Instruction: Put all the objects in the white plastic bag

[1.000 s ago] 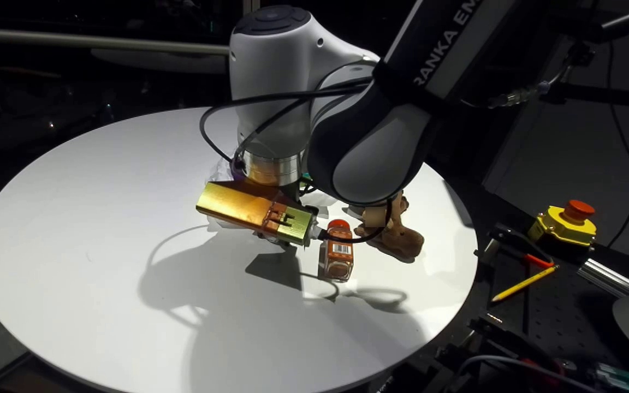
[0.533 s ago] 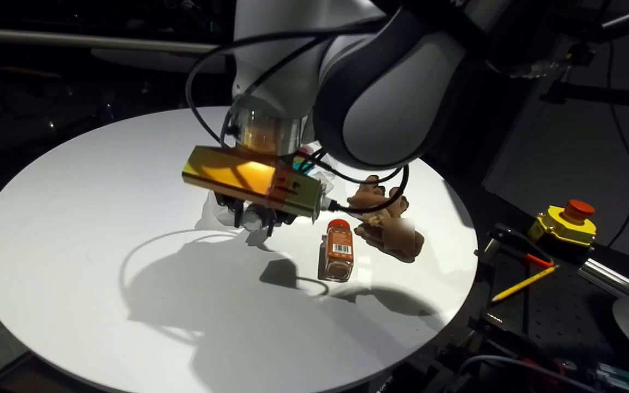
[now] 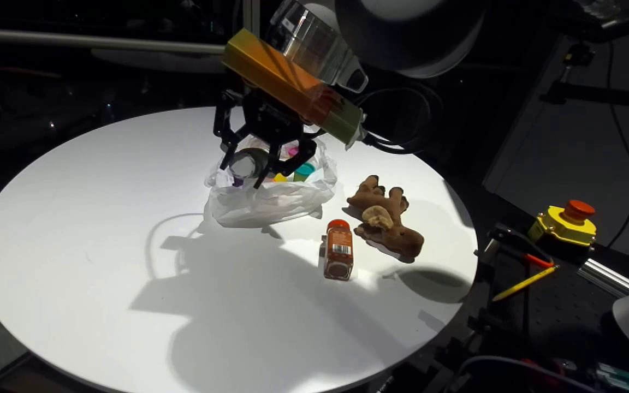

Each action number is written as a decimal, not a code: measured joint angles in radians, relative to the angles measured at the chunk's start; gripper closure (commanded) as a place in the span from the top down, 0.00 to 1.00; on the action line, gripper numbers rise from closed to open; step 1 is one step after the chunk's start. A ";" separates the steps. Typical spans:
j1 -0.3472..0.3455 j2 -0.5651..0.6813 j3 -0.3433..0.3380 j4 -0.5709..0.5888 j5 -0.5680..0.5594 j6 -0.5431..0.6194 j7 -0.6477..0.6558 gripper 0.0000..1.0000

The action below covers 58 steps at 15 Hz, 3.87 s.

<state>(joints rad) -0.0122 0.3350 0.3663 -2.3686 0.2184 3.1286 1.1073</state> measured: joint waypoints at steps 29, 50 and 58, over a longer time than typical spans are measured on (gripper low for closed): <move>-1.067 0.917 0.753 0.082 -0.048 -0.110 -0.679 0.27; -0.836 0.741 0.684 0.320 0.089 -0.101 -0.811 0.27; -0.807 0.627 0.626 0.306 0.231 -0.146 -0.809 0.27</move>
<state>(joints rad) -0.8196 0.9622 0.9925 -2.0631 0.4497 2.9830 0.2981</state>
